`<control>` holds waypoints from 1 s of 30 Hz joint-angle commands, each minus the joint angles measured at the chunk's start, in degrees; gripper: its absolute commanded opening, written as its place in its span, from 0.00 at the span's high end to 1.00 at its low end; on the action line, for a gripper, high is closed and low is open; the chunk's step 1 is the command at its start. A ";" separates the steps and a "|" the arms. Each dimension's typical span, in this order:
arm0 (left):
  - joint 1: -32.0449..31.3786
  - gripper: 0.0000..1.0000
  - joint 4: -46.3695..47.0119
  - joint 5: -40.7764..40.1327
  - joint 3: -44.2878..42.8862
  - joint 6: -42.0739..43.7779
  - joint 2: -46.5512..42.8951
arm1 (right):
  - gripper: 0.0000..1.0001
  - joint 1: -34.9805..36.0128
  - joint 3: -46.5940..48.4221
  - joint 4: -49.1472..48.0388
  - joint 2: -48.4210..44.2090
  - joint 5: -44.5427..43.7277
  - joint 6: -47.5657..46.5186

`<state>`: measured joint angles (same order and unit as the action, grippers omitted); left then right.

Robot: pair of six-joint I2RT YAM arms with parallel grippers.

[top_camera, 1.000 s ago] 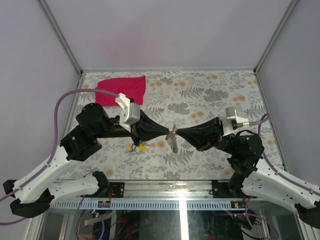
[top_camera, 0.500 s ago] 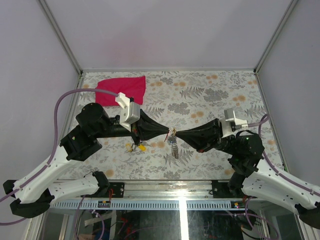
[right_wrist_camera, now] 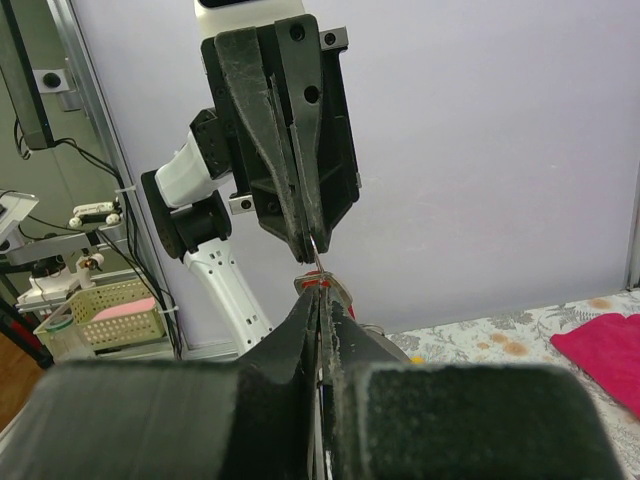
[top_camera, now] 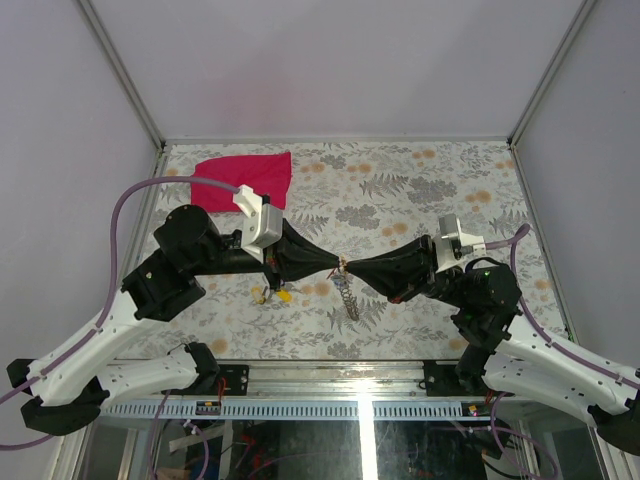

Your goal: Put the keys on the keyring

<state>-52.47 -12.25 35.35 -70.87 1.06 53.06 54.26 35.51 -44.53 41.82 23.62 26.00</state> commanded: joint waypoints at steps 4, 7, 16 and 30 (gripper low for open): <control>-0.19 1.00 3.20 0.37 0.48 -0.44 -0.41 | 1.00 -0.09 2.50 -5.30 -1.08 -1.01 0.41; -0.23 1.00 3.12 0.58 0.42 -0.42 -0.16 | 1.00 -0.09 2.46 -5.47 -1.28 -1.62 0.41; -0.17 1.00 2.17 1.45 -0.05 -0.27 0.19 | 1.00 -0.07 2.35 -5.74 -1.53 -3.56 0.28; -0.23 1.00 0.33 2.12 -0.75 0.61 0.66 | 1.00 -0.10 1.62 -4.93 -2.51 -7.55 0.57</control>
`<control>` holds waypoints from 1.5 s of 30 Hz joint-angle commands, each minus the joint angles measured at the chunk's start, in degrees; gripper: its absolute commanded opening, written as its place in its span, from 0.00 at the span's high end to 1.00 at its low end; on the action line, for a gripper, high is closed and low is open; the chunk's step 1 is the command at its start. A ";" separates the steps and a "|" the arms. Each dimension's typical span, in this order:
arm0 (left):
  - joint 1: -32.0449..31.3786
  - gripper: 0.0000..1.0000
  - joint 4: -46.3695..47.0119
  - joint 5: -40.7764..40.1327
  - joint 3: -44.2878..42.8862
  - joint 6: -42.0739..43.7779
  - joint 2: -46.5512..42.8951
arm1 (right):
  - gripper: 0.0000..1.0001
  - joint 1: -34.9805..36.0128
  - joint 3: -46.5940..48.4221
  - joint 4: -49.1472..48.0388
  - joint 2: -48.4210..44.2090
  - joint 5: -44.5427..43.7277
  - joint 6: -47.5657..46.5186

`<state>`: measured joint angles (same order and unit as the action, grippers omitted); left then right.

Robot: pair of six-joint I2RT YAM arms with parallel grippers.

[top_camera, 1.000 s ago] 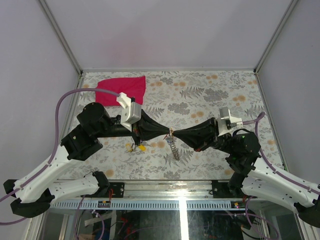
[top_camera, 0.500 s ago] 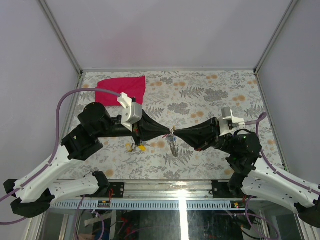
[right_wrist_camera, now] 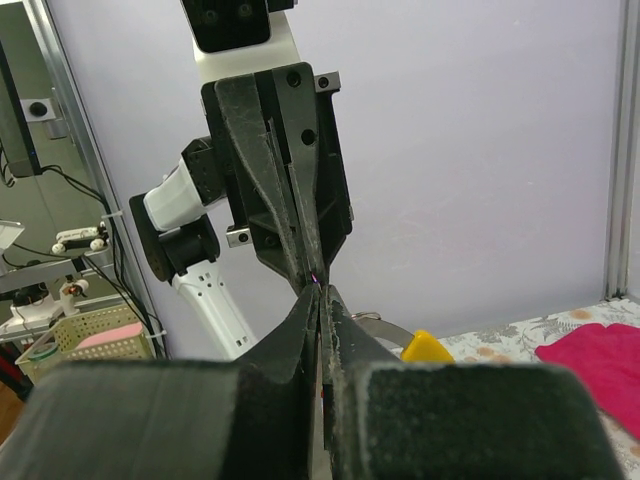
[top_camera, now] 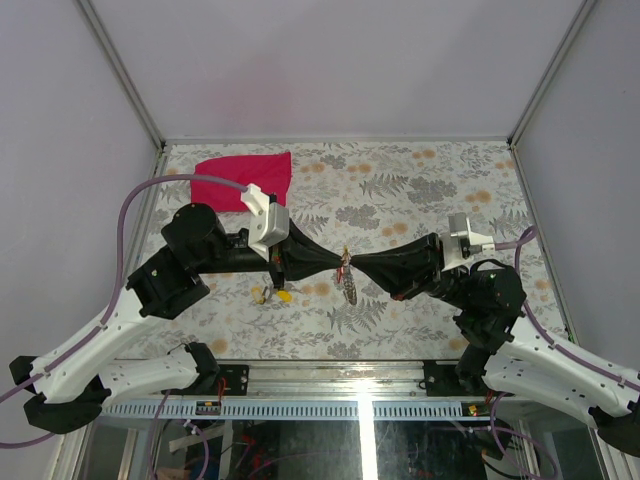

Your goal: Put the keys on the keyring

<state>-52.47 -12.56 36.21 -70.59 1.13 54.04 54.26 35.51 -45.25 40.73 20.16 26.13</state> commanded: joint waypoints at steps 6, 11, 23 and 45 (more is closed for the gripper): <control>-0.18 1.00 0.23 0.34 -0.74 0.86 -0.99 | 1.00 -0.07 0.49 -4.89 -2.68 -6.77 0.95; -0.23 1.00 0.25 0.23 -0.60 0.90 -0.87 | 1.00 -0.12 -0.27 -6.16 -3.09 -9.15 1.61; -0.20 1.00 1.21 0.06 -0.51 0.58 -0.36 | 1.00 -0.07 -1.90 -7.37 -4.29 -11.13 2.59; -0.20 0.68 3.45 -3.93 -1.45 -1.89 0.61 | 1.00 -0.06 -1.79 -11.39 -1.71 -9.41 -4.95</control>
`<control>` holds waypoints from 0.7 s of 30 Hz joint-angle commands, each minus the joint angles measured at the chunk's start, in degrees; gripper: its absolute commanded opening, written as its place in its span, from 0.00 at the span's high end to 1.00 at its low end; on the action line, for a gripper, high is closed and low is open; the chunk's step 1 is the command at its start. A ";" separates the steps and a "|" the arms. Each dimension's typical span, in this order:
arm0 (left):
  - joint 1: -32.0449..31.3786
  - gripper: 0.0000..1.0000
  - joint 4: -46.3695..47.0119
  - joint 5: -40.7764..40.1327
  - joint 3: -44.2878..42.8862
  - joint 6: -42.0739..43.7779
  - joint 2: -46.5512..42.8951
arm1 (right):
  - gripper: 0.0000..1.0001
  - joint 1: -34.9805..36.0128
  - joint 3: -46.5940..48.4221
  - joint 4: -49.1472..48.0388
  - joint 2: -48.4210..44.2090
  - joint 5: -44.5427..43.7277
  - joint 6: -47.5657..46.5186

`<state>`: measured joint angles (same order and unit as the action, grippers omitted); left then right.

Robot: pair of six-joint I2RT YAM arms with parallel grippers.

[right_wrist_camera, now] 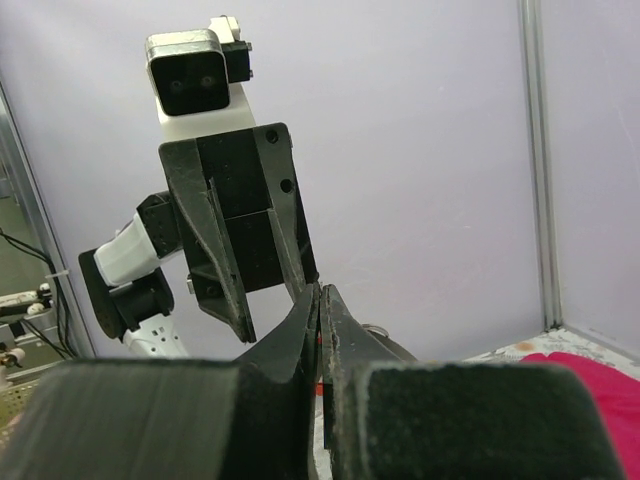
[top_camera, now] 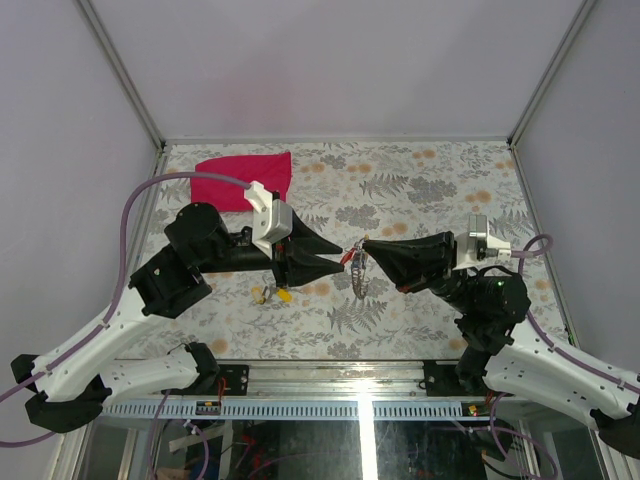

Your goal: Put the keys on the keyring

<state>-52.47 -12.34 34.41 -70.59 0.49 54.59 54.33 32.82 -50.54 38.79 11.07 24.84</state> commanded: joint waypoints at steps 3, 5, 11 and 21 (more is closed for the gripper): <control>-0.23 0.66 3.37 -2.69 -1.71 -1.70 0.27 | 1.00 -0.11 0.98 -6.21 0.40 0.07 -4.37; -0.17 0.65 3.54 -3.30 -1.60 -1.94 0.22 | 1.00 -0.18 0.97 -5.92 0.17 0.33 -4.93; -0.20 0.62 4.63 -6.77 -0.31 -2.54 -0.66 | 1.00 -0.13 2.79 0.51 -1.31 2.24 -8.63; -0.18 0.56 5.48 -6.85 -0.08 -2.90 -2.12 | 1.00 -0.14 0.75 3.39 -5.49 4.08 -12.82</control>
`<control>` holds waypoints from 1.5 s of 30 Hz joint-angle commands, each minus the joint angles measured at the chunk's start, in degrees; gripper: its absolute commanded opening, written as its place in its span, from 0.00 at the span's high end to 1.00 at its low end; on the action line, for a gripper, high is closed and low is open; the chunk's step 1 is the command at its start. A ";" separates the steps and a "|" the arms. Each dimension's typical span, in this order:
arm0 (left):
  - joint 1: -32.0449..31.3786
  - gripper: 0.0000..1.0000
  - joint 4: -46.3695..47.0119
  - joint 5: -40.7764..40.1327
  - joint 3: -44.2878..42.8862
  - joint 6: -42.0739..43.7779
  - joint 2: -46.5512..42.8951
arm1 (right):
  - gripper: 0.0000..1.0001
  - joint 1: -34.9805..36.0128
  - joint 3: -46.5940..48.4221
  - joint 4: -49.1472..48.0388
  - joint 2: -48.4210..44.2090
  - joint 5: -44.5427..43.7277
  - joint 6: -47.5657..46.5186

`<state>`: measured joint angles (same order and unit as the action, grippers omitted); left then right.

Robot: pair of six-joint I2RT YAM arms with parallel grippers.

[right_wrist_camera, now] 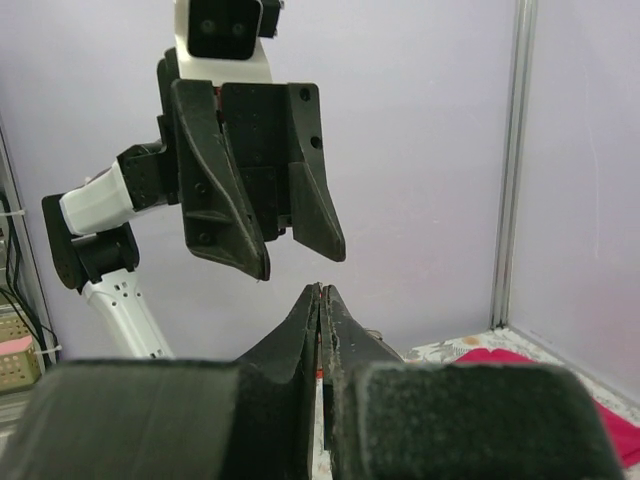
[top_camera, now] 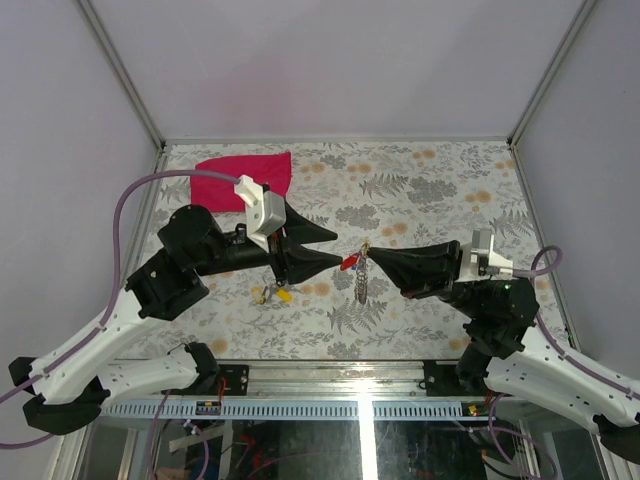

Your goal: Put the keys on the keyring

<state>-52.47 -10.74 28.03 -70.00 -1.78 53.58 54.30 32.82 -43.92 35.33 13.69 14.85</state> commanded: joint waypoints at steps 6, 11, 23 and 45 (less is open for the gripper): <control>-0.18 0.54 4.49 0.85 -0.31 -0.67 -2.29 | 1.00 -0.10 -0.52 -5.93 -2.49 4.68 -2.51; -0.20 0.53 8.62 4.43 1.07 -3.31 -2.15 | 1.00 -0.10 -1.44 -8.72 -2.23 6.66 -2.97; -0.20 0.57 14.65 7.07 3.05 -7.03 -0.20 | 1.00 -0.16 -0.24 -12.36 0.93 7.66 -2.37; -1.00 0.73 16.55 8.53 4.57 -8.15 2.69 | 1.00 -0.16 0.80 -15.60 3.21 7.58 -2.44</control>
<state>-52.90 1.80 35.81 -65.71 -9.43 56.31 54.30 30.74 -53.56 38.57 21.12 12.99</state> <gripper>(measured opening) 0.286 0.010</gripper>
